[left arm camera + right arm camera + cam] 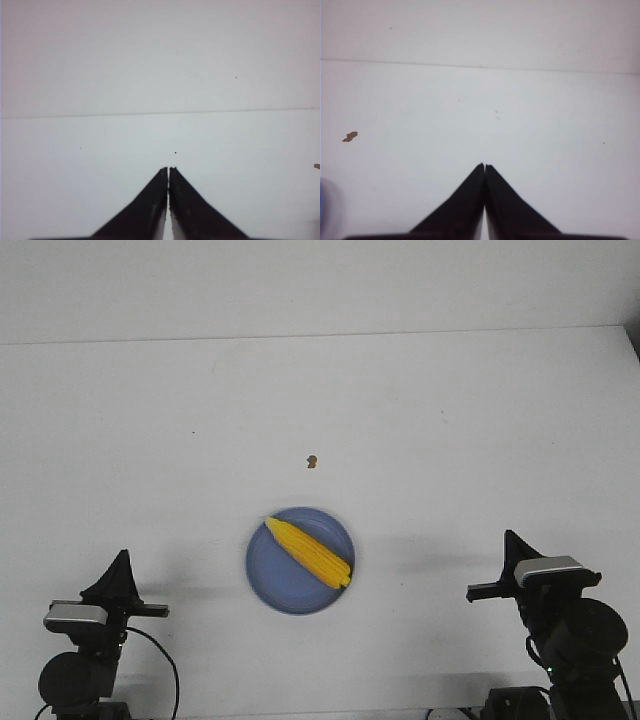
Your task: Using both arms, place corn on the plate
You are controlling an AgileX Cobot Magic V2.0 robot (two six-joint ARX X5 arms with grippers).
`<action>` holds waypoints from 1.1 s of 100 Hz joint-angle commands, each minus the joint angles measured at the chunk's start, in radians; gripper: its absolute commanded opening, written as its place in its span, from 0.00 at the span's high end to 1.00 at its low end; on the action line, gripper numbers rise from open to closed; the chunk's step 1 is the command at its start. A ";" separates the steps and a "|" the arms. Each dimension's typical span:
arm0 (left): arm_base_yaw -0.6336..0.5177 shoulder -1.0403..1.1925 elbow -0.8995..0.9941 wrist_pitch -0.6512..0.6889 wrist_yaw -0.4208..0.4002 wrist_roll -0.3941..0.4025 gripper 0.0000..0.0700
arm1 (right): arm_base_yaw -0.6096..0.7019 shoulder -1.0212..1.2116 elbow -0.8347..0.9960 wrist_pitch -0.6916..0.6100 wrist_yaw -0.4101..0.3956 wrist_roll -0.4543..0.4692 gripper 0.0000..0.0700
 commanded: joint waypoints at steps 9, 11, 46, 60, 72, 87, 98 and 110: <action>0.001 -0.001 -0.020 0.015 -0.003 0.002 0.98 | -0.001 -0.032 0.003 0.028 0.002 -0.004 1.00; 0.001 -0.001 -0.020 0.015 -0.003 0.002 0.98 | -0.001 -0.038 0.001 0.032 0.002 -0.005 1.00; 0.001 -0.001 -0.020 0.015 -0.003 0.002 0.98 | -0.001 -0.222 -0.205 0.297 0.004 -0.011 1.00; 0.001 -0.001 -0.020 0.015 -0.003 0.002 0.98 | -0.001 -0.281 -0.291 0.383 0.005 -0.012 1.00; 0.001 -0.001 -0.020 0.015 -0.003 0.002 0.98 | -0.001 -0.313 -0.344 0.417 0.036 -0.012 1.00; 0.001 -0.001 -0.020 0.015 -0.003 0.002 0.98 | -0.003 -0.334 -0.415 0.485 0.060 -0.011 1.00; 0.001 -0.001 -0.020 0.015 -0.003 0.002 0.98 | -0.006 -0.334 -0.455 0.526 0.060 -0.001 1.00; 0.001 -0.001 -0.020 0.015 -0.003 0.002 0.98 | -0.006 -0.334 -0.502 0.594 0.060 0.024 1.00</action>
